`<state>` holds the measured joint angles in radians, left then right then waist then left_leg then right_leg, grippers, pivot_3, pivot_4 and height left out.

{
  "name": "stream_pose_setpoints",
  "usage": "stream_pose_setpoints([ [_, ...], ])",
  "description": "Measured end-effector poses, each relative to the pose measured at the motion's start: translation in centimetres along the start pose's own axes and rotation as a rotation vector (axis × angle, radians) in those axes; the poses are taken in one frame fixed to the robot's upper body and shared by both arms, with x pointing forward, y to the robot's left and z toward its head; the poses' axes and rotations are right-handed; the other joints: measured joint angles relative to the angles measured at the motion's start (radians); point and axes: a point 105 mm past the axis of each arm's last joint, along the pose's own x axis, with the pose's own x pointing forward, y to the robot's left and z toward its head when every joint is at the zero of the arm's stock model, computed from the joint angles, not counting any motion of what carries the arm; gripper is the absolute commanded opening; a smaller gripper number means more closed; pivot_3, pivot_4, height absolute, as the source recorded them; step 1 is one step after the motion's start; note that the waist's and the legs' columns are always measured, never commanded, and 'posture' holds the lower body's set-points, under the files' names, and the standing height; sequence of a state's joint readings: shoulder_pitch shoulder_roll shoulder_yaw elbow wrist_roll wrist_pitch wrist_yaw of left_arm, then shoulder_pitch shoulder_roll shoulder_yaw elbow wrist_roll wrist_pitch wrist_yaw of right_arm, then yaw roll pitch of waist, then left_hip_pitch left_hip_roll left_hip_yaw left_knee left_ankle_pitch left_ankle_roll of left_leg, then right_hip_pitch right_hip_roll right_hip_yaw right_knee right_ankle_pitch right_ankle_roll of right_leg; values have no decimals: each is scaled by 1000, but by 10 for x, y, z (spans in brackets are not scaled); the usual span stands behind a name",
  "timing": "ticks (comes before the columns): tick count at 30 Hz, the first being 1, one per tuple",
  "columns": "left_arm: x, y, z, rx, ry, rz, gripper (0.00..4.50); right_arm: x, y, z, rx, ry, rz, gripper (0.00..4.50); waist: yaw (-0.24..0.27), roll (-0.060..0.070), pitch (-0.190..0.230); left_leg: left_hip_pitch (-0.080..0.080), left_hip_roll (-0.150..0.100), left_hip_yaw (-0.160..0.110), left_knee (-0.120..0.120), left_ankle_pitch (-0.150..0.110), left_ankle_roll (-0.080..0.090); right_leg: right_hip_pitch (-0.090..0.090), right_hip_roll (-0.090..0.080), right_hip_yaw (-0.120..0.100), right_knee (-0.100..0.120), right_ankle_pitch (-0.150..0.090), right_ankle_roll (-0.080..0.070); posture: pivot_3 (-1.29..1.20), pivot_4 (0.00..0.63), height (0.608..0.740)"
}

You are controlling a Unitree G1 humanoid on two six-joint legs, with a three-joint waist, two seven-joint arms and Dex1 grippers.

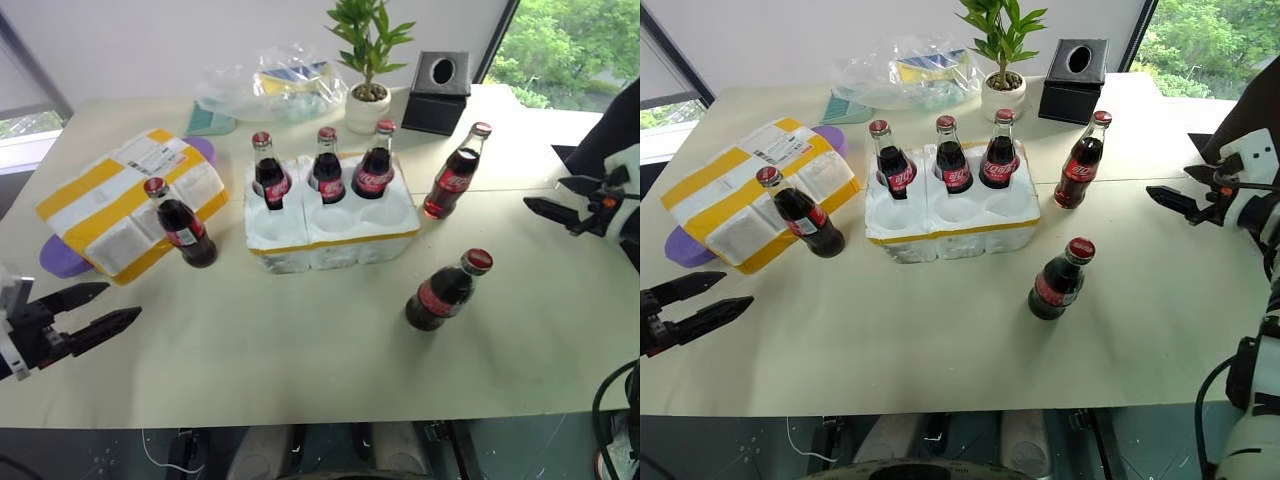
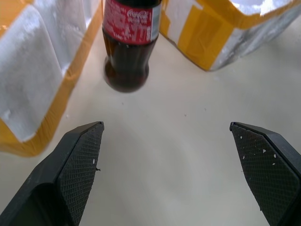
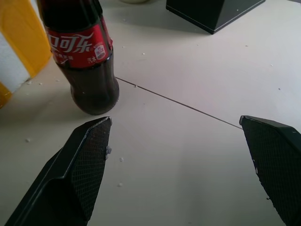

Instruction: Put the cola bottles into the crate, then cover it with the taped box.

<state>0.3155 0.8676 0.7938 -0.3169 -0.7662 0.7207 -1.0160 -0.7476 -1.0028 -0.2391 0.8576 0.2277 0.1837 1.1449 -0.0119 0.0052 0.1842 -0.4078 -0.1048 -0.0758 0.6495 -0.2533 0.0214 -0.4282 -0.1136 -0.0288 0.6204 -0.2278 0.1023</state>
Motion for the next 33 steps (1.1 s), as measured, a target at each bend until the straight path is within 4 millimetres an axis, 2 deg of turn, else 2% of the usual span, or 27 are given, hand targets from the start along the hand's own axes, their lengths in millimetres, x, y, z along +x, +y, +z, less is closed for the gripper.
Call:
stream_pose_setpoints([
  [3, 8, 1, 5, 0, -32, 1, 4482, -9, 4, 10, 6, 1, 67, 4500, 0, 1, 0, 0, 0, 0, 0, 0, 0, 0, 0, 0, 0, 0, 0, 0, 150, 740],
  [9, 26, 10, 13, -26, -115, 51, 4482, -24, 20, 51, -12, -31, 245, 4500, -3, 2, 0, 0, 0, 0, 0, 0, 0, 0, 0, 0, 1, 1, 2, 0, 150, 740],
  [15, 61, 15, 7, -43, -134, 76, 4482, -36, 55, 94, -4, -75, 492, 4500, 3, 3, 0, 0, 0, 0, 0, 0, 0, 0, 0, 0, 1, 2, 3, 0, 150, 740],
  [18, 75, 15, 4, -46, -129, 71, 4482, -42, 65, 112, -14, -110, 550, 4500, 4, 2, 1, 0, 0, 0, 0, 0, 0, -1, 0, 0, 1, 2, 3, 0, 150, 740],
  [33, 107, 27, 6, -25, -155, 87, 4482, -56, 122, 130, -64, -120, 787, 4500, 5, 2, 1, 0, -1, 0, 3, 0, 0, -2, -1, 0, 6, 2, 3, 0, 150, 740],
])
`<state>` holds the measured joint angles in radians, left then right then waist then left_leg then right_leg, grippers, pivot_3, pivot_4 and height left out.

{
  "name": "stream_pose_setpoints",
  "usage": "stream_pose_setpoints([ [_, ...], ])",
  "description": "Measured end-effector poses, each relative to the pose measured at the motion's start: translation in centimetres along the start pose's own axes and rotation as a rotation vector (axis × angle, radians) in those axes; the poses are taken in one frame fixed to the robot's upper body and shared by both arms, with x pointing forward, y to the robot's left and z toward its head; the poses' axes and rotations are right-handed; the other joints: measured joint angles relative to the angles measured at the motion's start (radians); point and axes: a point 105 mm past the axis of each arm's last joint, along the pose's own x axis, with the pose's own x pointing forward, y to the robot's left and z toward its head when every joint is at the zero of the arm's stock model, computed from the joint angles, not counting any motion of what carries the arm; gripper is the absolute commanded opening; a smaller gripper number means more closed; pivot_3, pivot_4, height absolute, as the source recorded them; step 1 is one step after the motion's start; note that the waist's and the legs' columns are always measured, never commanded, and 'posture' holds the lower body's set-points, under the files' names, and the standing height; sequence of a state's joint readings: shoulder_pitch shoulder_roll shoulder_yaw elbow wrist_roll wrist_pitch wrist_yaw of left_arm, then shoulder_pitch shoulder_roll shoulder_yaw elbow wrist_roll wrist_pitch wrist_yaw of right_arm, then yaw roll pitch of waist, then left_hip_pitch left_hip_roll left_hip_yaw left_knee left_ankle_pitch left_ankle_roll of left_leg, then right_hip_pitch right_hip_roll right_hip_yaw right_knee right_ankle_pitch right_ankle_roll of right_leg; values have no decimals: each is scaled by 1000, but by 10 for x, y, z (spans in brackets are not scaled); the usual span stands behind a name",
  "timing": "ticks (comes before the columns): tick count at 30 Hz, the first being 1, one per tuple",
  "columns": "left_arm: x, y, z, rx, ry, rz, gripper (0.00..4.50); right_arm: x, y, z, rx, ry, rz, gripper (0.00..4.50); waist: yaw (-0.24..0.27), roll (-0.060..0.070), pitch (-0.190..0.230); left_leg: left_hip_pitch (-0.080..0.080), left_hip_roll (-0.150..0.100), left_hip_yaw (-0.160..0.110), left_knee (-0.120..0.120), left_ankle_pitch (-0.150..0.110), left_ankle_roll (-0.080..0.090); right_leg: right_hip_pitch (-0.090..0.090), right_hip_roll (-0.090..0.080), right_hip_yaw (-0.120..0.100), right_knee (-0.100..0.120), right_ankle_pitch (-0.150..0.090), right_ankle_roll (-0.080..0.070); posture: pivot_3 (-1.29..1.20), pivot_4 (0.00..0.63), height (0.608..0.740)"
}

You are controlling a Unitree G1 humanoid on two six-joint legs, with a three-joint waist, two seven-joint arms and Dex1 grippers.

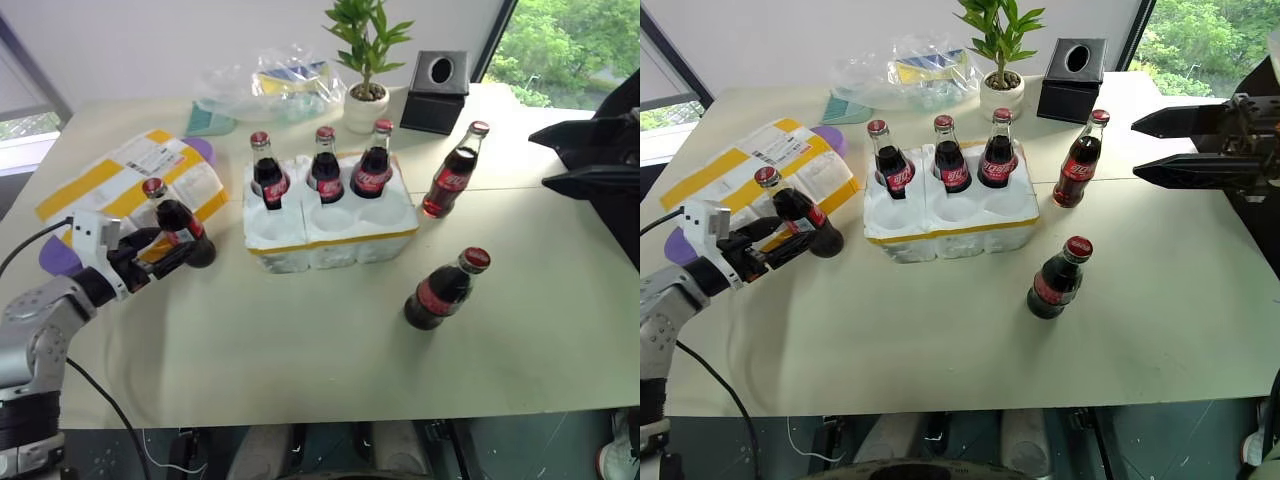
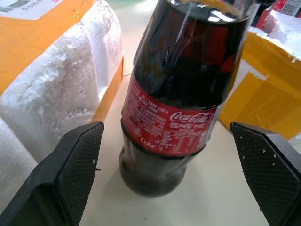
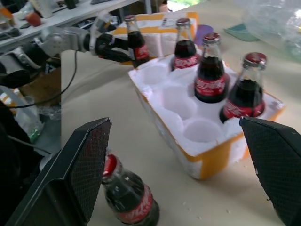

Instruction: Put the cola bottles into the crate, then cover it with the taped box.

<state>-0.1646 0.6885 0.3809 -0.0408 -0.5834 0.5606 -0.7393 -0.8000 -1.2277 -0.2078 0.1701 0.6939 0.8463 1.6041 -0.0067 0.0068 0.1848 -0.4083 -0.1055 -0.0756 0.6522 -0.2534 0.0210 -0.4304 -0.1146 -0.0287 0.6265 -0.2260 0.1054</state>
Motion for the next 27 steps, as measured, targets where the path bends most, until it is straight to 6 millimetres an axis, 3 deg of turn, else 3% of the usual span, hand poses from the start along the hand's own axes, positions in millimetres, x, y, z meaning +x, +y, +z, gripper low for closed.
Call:
stream_pose_setpoints([
  [13, 31, 3, -7, -18, -4, -5, 4482, 16, 19, 3, -24, 19, 99, 4500, 19, 0, 0, 0, -1, 0, 2, 0, 0, 0, -1, 0, 2, 0, 0, 0, 150, 740],
  [16, 34, 0, -7, -15, -4, -22, 3666, 17, 20, 4, -22, 16, 107, 4500, 19, -1, 0, 0, -1, 0, 2, 0, 0, 0, -1, 0, 2, 0, 0, 0, 150, 740],
  [18, 35, 0, -6, -10, -7, -29, 2759, 17, 20, 3, -21, 15, 104, 4500, 19, -1, 0, 0, 0, 0, 2, 0, 0, 0, 0, 0, 2, 0, 0, 0, 150, 740],
  [27, 28, 0, -4, -23, 17, -54, 2790, 21, 17, -2, -15, 4, 98, 4500, 18, -1, 1, -1, 0, 0, 2, 0, 0, -1, 0, 0, 2, 0, 0, 0, 150, 740],
])
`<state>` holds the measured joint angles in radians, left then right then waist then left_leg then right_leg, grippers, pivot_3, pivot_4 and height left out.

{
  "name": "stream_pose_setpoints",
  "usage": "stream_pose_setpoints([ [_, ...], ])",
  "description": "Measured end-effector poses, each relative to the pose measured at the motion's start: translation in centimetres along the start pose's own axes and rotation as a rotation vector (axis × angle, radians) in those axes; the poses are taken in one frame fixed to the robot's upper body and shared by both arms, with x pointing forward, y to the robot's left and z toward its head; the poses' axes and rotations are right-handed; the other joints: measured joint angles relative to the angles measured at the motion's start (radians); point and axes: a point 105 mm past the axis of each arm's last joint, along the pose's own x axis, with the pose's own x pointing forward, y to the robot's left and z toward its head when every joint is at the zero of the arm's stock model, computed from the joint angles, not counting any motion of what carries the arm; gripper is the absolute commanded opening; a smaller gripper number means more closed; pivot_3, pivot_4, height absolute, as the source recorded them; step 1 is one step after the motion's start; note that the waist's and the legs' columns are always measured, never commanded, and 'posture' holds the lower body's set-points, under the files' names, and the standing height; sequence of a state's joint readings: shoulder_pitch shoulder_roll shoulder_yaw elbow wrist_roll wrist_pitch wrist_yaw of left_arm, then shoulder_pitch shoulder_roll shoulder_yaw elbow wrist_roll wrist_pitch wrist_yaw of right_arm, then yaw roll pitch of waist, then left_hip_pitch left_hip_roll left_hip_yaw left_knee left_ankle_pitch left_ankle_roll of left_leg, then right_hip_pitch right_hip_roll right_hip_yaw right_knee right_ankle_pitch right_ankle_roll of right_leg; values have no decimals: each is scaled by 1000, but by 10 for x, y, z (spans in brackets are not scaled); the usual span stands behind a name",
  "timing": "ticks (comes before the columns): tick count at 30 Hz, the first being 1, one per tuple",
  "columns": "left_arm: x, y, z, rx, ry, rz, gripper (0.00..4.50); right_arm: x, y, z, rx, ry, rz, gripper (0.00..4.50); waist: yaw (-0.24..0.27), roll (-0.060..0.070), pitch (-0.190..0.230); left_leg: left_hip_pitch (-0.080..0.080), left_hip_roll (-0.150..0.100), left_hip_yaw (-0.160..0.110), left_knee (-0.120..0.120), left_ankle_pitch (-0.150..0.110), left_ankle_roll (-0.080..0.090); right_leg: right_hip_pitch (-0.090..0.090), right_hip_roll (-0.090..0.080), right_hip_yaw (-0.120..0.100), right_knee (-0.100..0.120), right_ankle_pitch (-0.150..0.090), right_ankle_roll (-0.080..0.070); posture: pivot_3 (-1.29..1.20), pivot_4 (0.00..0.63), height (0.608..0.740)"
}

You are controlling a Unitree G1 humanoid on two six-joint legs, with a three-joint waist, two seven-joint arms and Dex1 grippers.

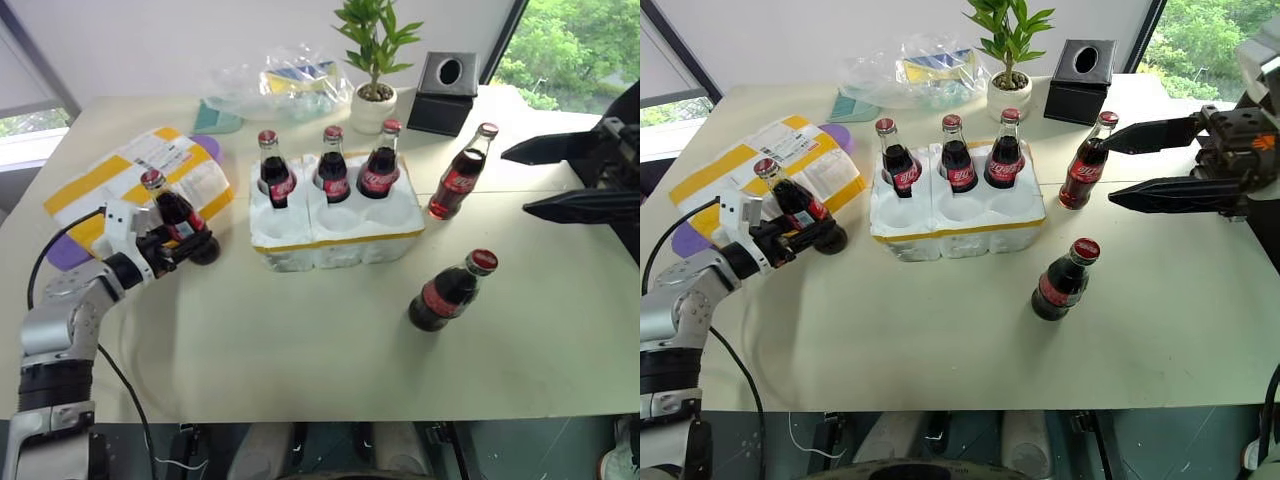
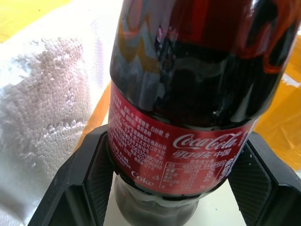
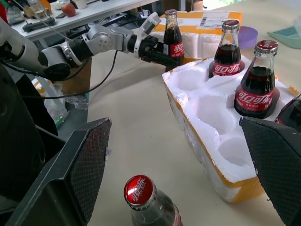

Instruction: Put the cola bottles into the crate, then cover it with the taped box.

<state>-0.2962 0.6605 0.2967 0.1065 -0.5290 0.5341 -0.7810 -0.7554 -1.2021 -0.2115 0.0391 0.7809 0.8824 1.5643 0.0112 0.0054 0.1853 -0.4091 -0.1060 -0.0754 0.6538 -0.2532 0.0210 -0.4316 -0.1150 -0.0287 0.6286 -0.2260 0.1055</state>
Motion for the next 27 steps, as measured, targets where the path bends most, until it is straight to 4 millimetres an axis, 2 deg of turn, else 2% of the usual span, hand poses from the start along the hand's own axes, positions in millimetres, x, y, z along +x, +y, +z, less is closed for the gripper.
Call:
stream_pose_setpoints([
  [3, -5, -1, 6, -39, 5, -20, 2790, 1, -2, -3, 2, 1, -8, 4500, 1, -1, 1, -1, 0, 0, 0, 0, 0, -1, 0, 0, 0, 0, 0, 0, 150, 740],
  [5, -8, -7, 18, -48, -4, -66, 2790, 1, -2, -4, 0, 4, -12, 4500, 1, -3, 2, -1, 0, 0, 0, 0, 0, -1, 0, 0, 1, 0, 0, 0, 150, 740],
  [8, -12, -27, 56, 10, -23, -198, 2790, 2, -2, -5, -1, 7, -15, 4500, 4, -6, 4, -3, 0, -1, 2, 0, 0, -2, 0, 0, 1, 0, 0, 0, 150, 740],
  [11, -4, -62, 119, 122, -79, -418, 2790, 2, -4, -9, 4, 13, -35, 4500, 7, -9, 6, -11, -1, -4, 11, 0, 0, -4, 1, -3, 2, 0, 1, 0, 150, 740],
  [14, 2, -87, 146, 189, -117, -548, 2790, 1, -6, -11, 2, 18, -56, 4500, 1, -8, 5, -10, -3, -1, 12, 1, -2, -3, -1, -2, 2, 2, 3, 0, 150, 740],
  [17, 27, -101, 142, 183, -83, -632, 2790, 1, -8, -16, 15, 16, -78, 4500, -1, -8, 5, -10, -2, -1, 12, 2, -3, -4, 0, -2, 3, 2, 3, 0, 150, 740],
  [22, 64, -103, 101, 160, 46, -668, 2790, 0, -6, -16, 0, 5, -119, 4500, -7, -9, 5, -13, -1, 0, 11, 2, -3, -8, 1, -1, 3, 2, 3, 0, 150, 740],
  [27, 80, -106, 88, 189, 63, -699, 2790, -3, -4, -20, 22, -2, -157, 4500, 1, -9, 6, -15, -2, 0, 13, 3, -3, -9, 0, -1, 3, 2, 3, 0, 150, 740],
])
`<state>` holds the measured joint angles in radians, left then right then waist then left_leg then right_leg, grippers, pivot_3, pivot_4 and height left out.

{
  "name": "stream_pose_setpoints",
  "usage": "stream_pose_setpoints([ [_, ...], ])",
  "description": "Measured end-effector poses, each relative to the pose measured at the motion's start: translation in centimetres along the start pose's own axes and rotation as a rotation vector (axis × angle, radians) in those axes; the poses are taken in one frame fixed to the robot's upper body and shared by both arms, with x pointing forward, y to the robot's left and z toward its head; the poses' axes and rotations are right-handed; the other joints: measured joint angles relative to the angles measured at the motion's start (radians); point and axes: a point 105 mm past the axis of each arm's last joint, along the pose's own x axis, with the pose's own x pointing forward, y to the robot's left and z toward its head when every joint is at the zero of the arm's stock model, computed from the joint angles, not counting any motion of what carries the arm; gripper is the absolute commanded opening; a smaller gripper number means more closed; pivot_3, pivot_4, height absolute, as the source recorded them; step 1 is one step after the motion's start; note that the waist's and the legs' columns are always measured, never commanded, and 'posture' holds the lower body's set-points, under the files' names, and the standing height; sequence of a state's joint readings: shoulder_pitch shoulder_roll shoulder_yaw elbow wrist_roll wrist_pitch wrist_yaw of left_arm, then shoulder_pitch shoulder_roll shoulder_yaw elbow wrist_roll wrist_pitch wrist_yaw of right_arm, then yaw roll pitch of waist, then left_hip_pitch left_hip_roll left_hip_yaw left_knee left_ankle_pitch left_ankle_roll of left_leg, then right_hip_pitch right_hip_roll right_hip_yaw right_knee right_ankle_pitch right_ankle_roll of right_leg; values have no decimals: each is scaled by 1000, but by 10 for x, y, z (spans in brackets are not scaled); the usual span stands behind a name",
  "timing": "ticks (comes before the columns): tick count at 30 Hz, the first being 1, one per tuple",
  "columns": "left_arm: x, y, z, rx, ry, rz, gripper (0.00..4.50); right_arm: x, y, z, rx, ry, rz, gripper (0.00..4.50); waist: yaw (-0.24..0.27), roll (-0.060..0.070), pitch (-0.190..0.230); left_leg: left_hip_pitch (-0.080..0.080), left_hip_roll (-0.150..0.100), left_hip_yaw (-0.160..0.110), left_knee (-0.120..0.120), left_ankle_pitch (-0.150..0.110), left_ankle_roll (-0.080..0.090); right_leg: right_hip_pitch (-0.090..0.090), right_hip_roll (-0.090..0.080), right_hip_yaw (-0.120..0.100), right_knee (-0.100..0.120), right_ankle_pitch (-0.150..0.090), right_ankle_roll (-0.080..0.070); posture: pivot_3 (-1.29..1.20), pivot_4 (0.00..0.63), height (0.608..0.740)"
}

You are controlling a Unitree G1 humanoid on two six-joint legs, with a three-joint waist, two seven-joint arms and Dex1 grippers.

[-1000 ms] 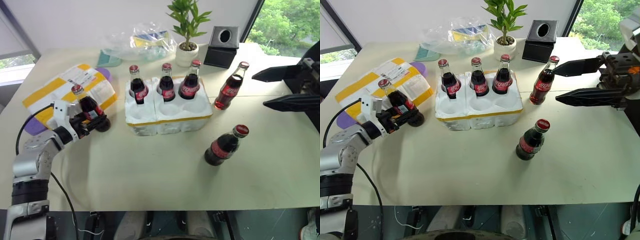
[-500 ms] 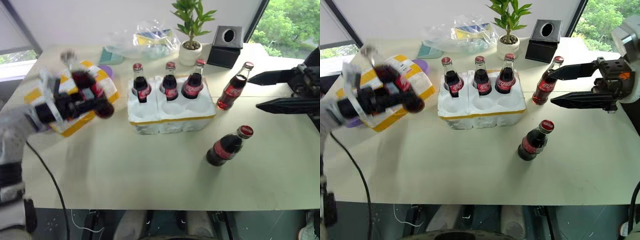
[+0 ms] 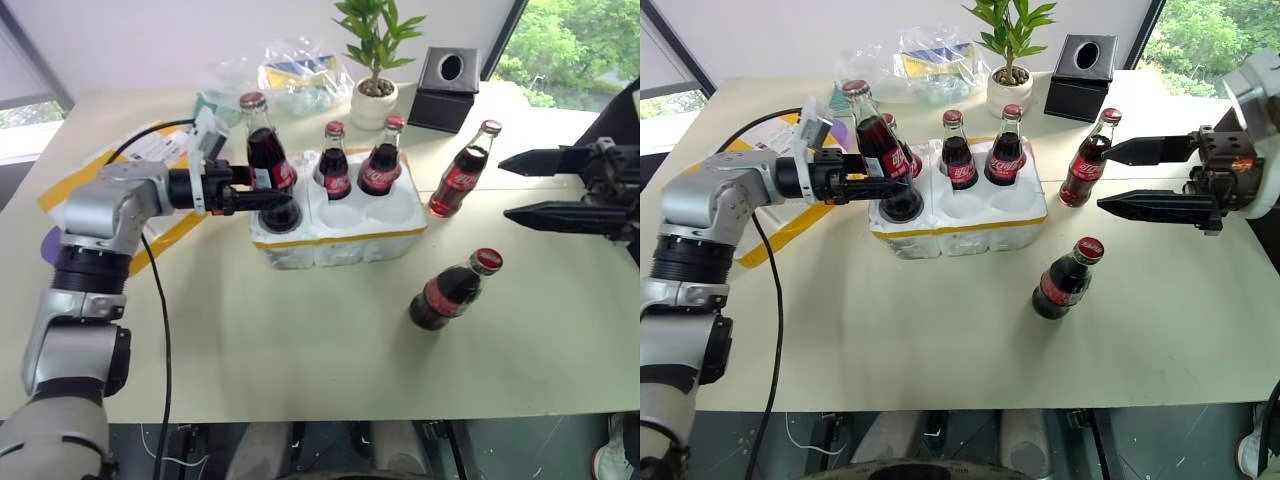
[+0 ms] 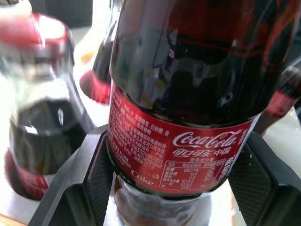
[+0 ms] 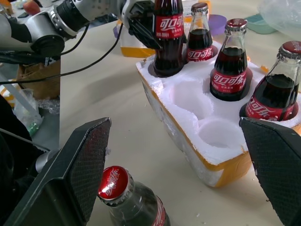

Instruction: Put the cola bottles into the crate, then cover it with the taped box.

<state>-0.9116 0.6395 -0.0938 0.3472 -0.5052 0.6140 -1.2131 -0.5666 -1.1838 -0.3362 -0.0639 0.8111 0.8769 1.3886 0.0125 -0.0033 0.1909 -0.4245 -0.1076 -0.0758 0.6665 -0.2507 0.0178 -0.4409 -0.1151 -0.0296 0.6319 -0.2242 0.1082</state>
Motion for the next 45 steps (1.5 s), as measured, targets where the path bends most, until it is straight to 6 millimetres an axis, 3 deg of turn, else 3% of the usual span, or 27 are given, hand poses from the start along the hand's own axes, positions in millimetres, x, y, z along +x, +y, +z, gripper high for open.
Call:
stream_pose_setpoints([
  [4, 6, 3, -9, 16, 24, -9, 2790, 0, 0, -1, 4, -5, -23, 4500, 3, 0, 0, 0, 0, 0, 1, 0, 1, 1, -1, 0, 0, 1, 1, 0, 150, 740],
  [5, 7, 3, -13, 20, 40, -15, 3827, -1, 0, -1, 3, -9, -30, 4500, 2, 0, 0, 0, -1, 0, 1, 0, 1, 1, -1, 0, 0, 1, 1, 0, 150, 740],
  [6, 9, 2, -14, 36, 46, -23, 4313, -1, 0, -1, 4, -10, -36, 4500, 1, 0, 0, 0, 0, 0, 1, 0, 1, 1, -1, 0, 0, 1, 1, 0, 150, 740],
  [7, 9, 1, -14, 48, 48, -29, 4423, 0, -1, -1, 6, -11, -37, 4500, 1, 0, 0, 0, 0, 0, 1, 0, 1, 1, -1, 0, 0, 1, 1, 0, 150, 740],
  [12, 9, -3, -13, 82, 58, -61, 4423, 2, -8, -5, 16, -31, -74, 4500, -2, 0, 0, 0, 0, 0, 1, 0, 0, 0, 0, 0, 0, 1, 1, 0, 150, 740],
  [16, 3, -7, -11, 89, 73, -64, 4423, 1, -25, -4, -2, -67, -165, 4500, -1, 0, 0, 0, 0, 0, 1, 0, 0, 0, 0, 0, 0, 1, 1, 0, 150, 740],
  [20, -22, -11, 11, 55, 16, -42, 4423, -16, -50, -7, 9, -99, -308, 4500, -2, 0, 0, 0, 0, 0, 1, 0, 0, 0, 0, 0, 0, 1, 1, 0, 150, 740],
  [22, -43, -16, 32, 44, -27, -21, 4423, -33, -61, -10, 25, -114, -398, 4500, -2, 0, 0, 0, 0, 0, 1, 0, 0, -1, 0, 0, 0, 1, 1, 0, 150, 740],
  [26, -78, -44, 70, 38, -83, -71, 4423, -67, -60, -32, 65, -87, -528, 4500, 1, 0, 0, 0, -1, -2, 1, 0, 1, 1, 1, 0, 0, 1, 1, 0, 150, 740],
  [29, -86, -72, 73, 56, -40, -161, 4423, -85, -48, -55, 126, -65, -598, 4500, -1, 1, -1, 2, -1, -1, 0, 0, 1, 4, 0, 0, 0, 1, 1, 0, 150, 740],
  [33, -79, -88, 44, 29, 60, -239, 4423, -92, -13, -91, 220, -70, -643, 4500, 2, 1, -1, 13, 1, -2, -1, -3, 5, 14, 2, 1, -1, 0, 1, 0, 150, 740],
  [37, -73, -93, 33, 36, 96, -287, 4423, -66, 38, -126, 276, -18, -570, 4500, 1, 1, -1, 17, 2, -3, -1, -3, 5, 18, 3, 1, -2, -2, -2, 0, 150, 740],
  [42, -66, -94, 28, 53, 120, -323, 4423, -38, 70, -127, 268, -44, -545, 4500, -3, 2, -2, 17, 3, -1, -3, -3, 5, 16, 3, 3, -1, -1, -1, 0, 150, 740],
  [45, -64, -94, 26, 68, 127, -323, 4423, -26, 77, -130, 288, -78, -548, 4500, 1, 2, -2, 17, 3, -1, -3, -3, 5, 16, 2, 3, -2, -2, -1, 0, 150, 740],
])
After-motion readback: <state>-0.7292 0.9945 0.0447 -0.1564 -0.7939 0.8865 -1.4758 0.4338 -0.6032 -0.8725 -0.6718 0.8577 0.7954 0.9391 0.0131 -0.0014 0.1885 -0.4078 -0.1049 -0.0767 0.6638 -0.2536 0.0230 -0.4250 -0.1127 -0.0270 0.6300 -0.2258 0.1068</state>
